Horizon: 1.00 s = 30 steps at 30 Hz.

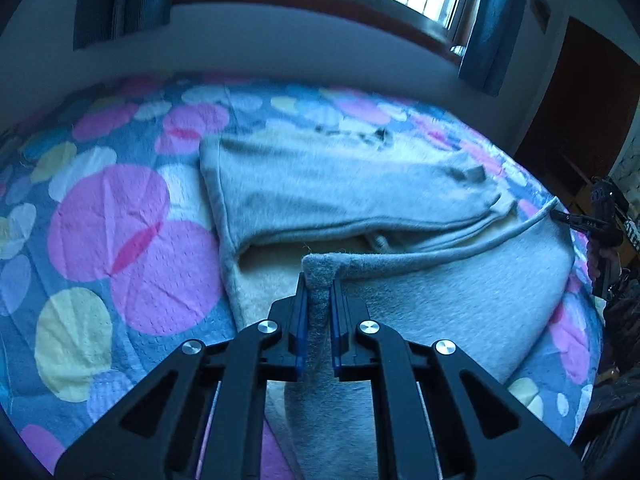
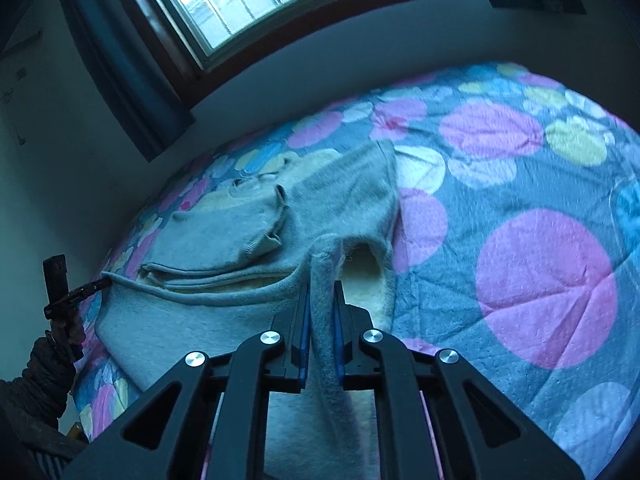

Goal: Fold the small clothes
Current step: 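Grasp the folded hem edge with both grippers, then fold the hem edge over toward the collar and open both grippers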

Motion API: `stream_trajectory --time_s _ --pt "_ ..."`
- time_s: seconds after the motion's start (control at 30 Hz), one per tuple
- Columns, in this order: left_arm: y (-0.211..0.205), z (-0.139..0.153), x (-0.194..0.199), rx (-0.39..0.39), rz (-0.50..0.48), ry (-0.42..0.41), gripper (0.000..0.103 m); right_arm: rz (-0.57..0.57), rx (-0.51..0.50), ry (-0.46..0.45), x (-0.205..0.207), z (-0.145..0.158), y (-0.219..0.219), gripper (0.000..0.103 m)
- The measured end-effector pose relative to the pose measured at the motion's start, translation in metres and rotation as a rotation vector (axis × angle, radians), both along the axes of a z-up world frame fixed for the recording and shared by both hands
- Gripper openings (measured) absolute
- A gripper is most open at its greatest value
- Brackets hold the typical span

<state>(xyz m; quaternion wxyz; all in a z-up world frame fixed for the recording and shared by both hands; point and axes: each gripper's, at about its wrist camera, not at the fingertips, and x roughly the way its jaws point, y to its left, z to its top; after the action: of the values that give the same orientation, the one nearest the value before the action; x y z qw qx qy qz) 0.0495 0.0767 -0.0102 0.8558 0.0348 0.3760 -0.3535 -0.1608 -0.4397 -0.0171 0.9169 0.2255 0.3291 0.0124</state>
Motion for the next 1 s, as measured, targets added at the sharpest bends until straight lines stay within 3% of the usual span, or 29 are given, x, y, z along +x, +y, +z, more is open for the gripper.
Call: stream_trajectory --time_s 0.2,0.33,0.63,0.83,1.0 --pt "0.014 0.037 -0.017 -0.126 0.002 -0.058 0.008 0.037 -0.051 -0.109 0.001 0.043 0.011 0.009" --pt "0.017 0.05 -0.01 -0.158 0.006 -0.076 0.008 0.047 -0.072 -0.147 0.021 0.065 0.01 0.009" --pt "-0.007 0.071 0.086 -0.163 0.072 -0.103 0.008 -0.018 -0.027 -0.194 0.12 0.083 -0.036 0.008" --pt "-0.046 0.049 0.181 -0.123 0.149 -0.059 0.008 -0.096 0.063 -0.131 0.198 0.049 -0.075 0.008" --pt "-0.072 -0.011 0.238 -0.048 0.214 0.057 0.008 -0.152 0.098 0.027 0.251 -0.012 -0.1 0.007"
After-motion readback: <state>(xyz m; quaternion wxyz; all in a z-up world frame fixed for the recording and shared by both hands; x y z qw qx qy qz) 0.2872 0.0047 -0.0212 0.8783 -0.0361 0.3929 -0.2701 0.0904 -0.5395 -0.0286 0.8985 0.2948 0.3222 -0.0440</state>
